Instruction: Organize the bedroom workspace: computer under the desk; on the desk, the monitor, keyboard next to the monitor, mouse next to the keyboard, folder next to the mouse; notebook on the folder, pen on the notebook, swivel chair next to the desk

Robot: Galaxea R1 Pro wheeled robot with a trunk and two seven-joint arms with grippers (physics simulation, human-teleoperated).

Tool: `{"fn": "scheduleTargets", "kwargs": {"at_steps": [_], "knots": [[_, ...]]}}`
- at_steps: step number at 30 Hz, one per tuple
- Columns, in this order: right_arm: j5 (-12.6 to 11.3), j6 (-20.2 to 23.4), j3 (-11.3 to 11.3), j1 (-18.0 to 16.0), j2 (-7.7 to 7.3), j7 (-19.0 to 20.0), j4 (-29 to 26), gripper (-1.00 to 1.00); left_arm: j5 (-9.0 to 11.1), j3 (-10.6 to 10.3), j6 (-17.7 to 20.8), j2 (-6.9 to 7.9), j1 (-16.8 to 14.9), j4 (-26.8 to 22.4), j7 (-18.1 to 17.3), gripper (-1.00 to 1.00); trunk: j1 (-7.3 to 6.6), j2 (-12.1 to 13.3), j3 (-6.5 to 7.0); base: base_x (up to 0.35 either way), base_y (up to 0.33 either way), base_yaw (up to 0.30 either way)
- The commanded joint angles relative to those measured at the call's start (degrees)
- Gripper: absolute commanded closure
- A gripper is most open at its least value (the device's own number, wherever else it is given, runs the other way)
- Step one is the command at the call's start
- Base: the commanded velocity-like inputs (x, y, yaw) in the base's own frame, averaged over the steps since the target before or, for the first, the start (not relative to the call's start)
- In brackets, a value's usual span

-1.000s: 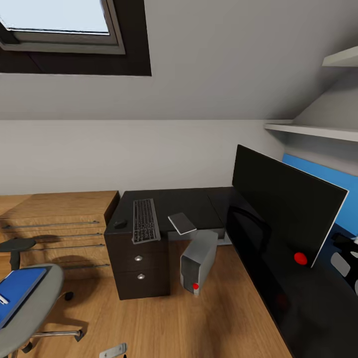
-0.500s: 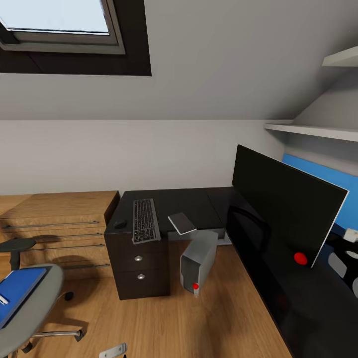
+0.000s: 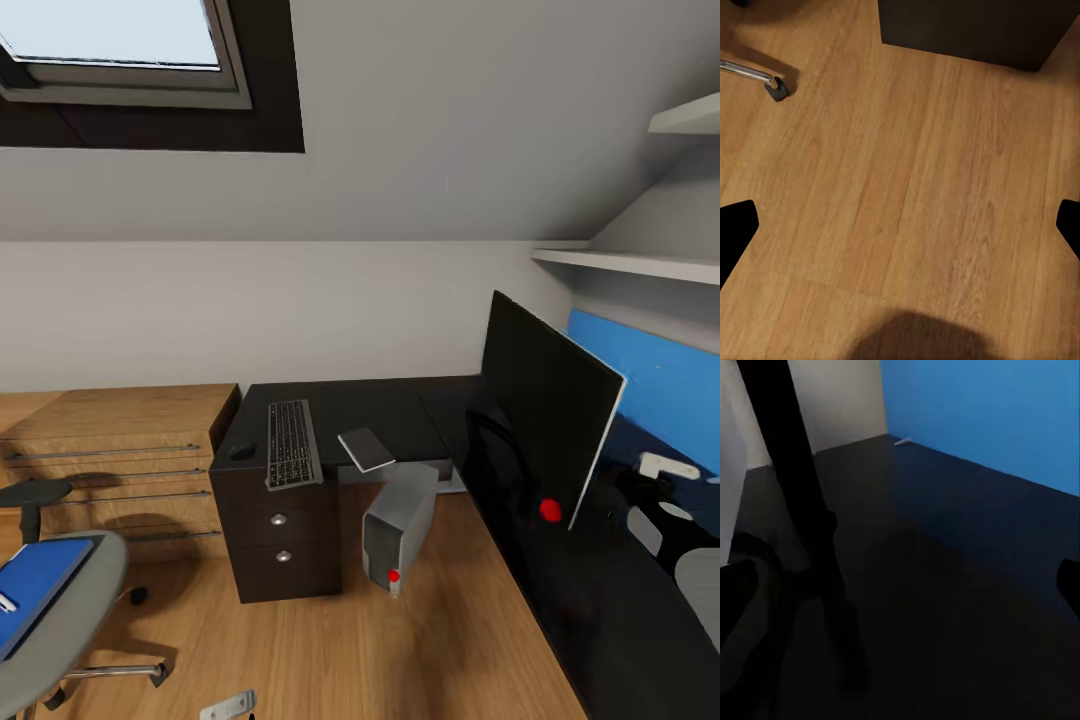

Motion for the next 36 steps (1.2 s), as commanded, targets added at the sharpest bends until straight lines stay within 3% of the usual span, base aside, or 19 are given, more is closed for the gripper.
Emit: {"fn": "scheduleTargets", "kwargs": {"at_steps": [1, 5, 9, 13, 36], "knots": [[-0.3, -0.25, -0.08, -0.06, 1.19, 0.5, 0.02, -1.0, 0.57, -0.48, -0.28, 0.05, -0.04, 0.02, 0.39, -1.0, 0.0, -0.04, -0.06, 0.0, 0.0, 0.0], [-0.24, -0.35, -0.04, -0.06, 4.3, 1.06, -0.03, -1.0, 0.58, -0.48, -0.28, 0.09, -0.04, -0.01, 0.39, -1.0, 0.0, -0.04, -0.06, 0.0, 0.0, 0.0], [-0.25, -0.29, 0.06, -0.06, 4.85, 1.01, -0.03, -1.0, 0.57, -0.48, -0.28, 0.06, -0.04, -0.01, 0.39, -1.0, 0.0, -0.04, -0.06, 0.0, 0.0, 0.0], [-0.17, -0.39, -0.07, -0.06, 7.0, 0.85, -0.08, -1.0, 0.62, -0.48, -0.28, 0.05, -0.04, 0.04, 0.39, -1.0, 0.0, -0.04, -0.06, 0.0, 0.0, 0.006], [-0.1, -0.39, -0.04, -0.06, 7.44, 0.88, -0.09, -1.0, 0.56, -0.48, -0.51, 0.05, -0.04, 1.2, 0.17, -1.0, 0.0, -0.04, -0.06, 0.012, 0.0, 0.044]]}}
